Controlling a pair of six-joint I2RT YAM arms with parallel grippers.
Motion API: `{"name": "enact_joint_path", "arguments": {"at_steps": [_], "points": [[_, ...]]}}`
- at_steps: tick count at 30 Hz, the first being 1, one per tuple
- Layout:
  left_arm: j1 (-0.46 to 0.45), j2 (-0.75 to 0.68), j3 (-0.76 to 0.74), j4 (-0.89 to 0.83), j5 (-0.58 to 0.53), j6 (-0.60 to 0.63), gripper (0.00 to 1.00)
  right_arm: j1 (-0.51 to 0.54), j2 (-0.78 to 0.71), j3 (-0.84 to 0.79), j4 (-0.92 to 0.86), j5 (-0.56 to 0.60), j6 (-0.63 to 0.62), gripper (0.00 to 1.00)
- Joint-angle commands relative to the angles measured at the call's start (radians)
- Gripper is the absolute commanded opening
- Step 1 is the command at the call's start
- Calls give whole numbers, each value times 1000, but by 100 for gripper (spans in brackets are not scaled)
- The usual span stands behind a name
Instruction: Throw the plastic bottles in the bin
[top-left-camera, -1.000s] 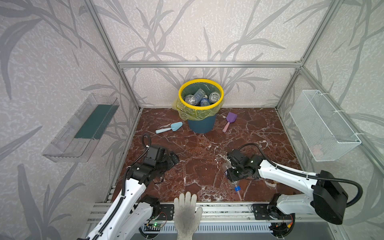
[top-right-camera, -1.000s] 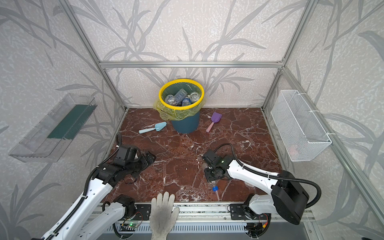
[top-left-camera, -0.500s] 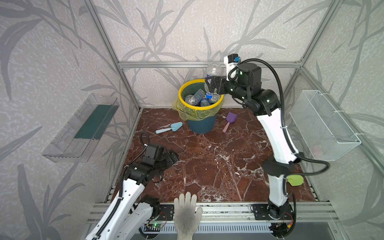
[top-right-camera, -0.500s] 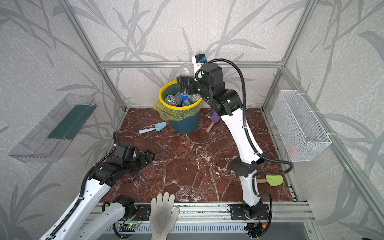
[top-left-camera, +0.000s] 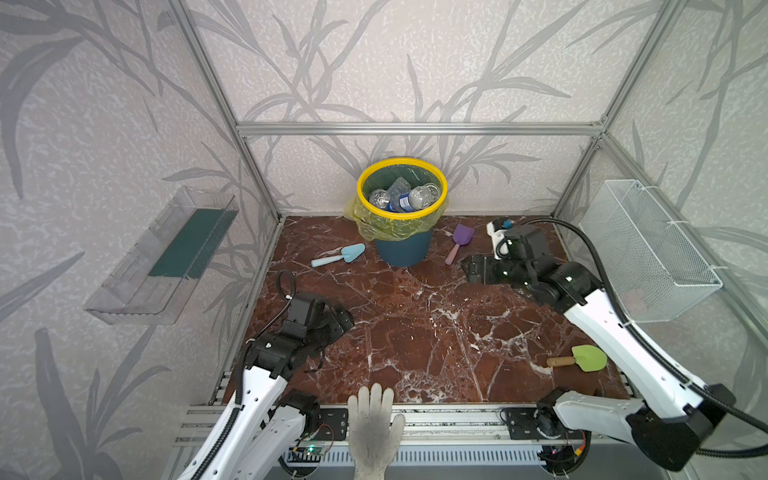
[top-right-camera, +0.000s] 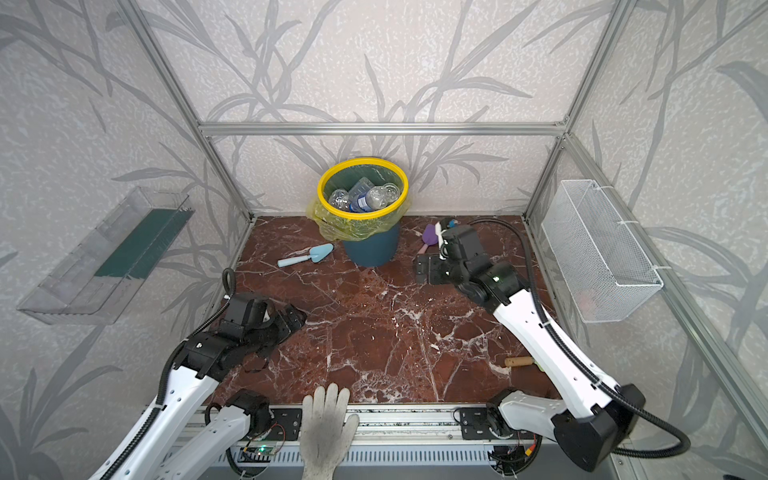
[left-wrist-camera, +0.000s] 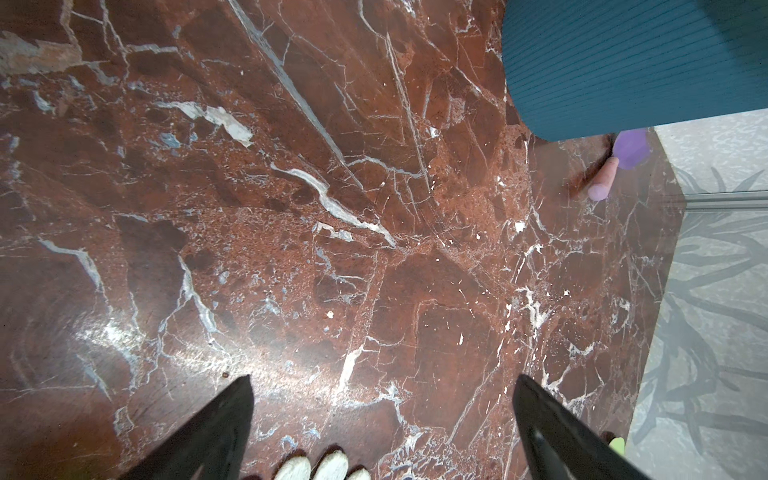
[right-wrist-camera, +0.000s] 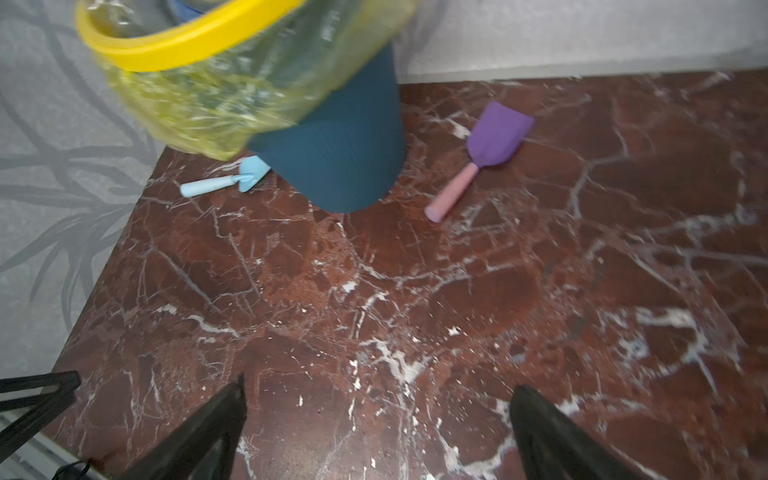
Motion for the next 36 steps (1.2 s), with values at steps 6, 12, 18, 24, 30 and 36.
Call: {"name": "enact_joint_path", "arguments": {"at_steps": [6, 12, 18, 24, 30, 36], "points": [[17, 73, 54, 76, -99, 57, 97, -218, -50, -406, 201, -113, -6, 98], [44, 156, 139, 190, -307, 151, 97, -309, -57, -528, 402, -85, -80, 98], [61, 222, 147, 344, -648, 199, 99, -334, -125, -658, 687, 11, -214, 99], [64, 245, 44, 569, -913, 339, 100, -361, -141, -841, 1033, 114, -318, 99], [89, 310, -68, 710, -1020, 426, 100, -405, -36, -946, 1282, 146, -299, 99], [158, 326, -229, 943, -1034, 529, 100, -434, 132, -968, 1575, 126, -278, 99]]}}
